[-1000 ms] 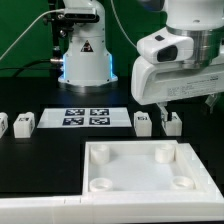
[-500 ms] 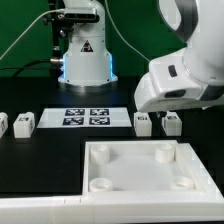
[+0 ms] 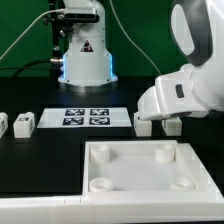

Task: Assemble one leg

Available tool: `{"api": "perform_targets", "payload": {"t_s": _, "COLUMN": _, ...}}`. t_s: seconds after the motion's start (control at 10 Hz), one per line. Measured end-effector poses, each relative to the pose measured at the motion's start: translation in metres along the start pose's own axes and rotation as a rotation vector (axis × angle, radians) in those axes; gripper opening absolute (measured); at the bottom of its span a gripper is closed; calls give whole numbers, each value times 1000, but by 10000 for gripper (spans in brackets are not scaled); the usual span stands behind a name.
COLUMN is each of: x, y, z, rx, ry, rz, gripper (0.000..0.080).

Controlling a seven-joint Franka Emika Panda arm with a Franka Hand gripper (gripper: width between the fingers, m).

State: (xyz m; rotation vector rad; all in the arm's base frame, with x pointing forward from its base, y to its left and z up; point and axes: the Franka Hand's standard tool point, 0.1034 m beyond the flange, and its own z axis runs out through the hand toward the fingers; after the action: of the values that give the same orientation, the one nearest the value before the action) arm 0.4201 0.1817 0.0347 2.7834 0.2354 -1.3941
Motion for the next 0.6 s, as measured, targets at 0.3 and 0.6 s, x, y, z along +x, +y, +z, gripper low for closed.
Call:
{"api": "perform_targets", "payload": {"t_s": 0.3, "x": 6, "y": -3, "z": 25, "rx": -2, "ry": 13, "rz": -4, "gripper": 649}}
{"api": "perform_targets", "payload": {"t_s": 0.6, "x": 6, "y": -1, "z": 34, "rx": -2, "ry": 5, "rz": -4, "gripper": 649}}
